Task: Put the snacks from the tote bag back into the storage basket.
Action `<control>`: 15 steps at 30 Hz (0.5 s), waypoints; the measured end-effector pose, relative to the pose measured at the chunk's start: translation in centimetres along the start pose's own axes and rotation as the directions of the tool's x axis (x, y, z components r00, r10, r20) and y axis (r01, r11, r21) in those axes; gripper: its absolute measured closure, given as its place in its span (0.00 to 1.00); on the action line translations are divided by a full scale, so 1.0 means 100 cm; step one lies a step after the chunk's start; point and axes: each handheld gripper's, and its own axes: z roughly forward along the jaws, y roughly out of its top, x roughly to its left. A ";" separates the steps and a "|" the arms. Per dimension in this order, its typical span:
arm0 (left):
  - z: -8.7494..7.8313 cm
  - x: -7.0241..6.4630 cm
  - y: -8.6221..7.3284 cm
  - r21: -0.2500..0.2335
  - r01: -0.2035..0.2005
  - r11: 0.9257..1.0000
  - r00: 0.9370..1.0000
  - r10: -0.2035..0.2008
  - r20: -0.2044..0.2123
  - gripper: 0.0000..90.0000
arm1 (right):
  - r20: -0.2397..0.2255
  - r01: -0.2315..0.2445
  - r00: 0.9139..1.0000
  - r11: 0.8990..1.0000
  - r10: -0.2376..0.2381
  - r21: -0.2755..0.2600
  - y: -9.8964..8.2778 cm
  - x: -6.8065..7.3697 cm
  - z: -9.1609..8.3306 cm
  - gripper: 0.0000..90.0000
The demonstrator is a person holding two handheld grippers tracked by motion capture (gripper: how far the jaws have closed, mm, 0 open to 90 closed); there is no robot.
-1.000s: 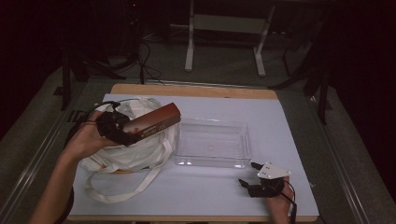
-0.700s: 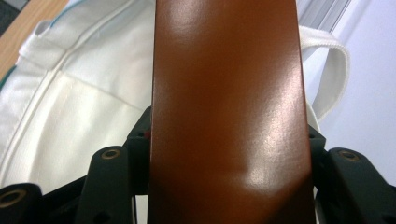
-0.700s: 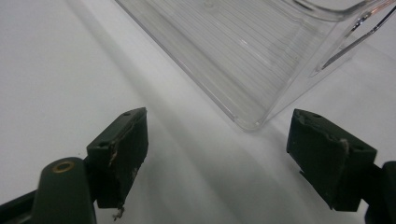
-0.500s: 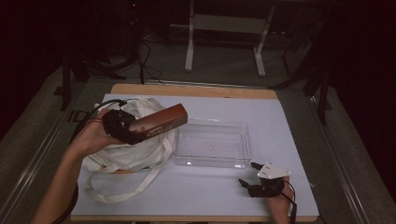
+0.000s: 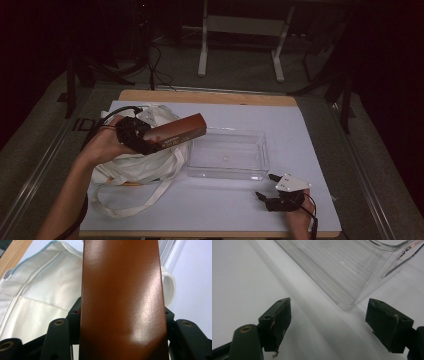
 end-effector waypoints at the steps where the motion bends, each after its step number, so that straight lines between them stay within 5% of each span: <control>1: 0.001 0.000 0.002 0.000 -0.008 1.000 1.000 0.008 0.001 0.49 | 0.000 0.000 1.000 1.000 0.000 0.000 0.000 0.000 0.000 0.23; 15: 0.006 -0.004 0.014 0.000 -0.062 0.998 0.998 0.062 0.021 0.49 | -0.001 0.000 1.000 1.000 0.000 0.000 0.000 0.000 0.000 0.23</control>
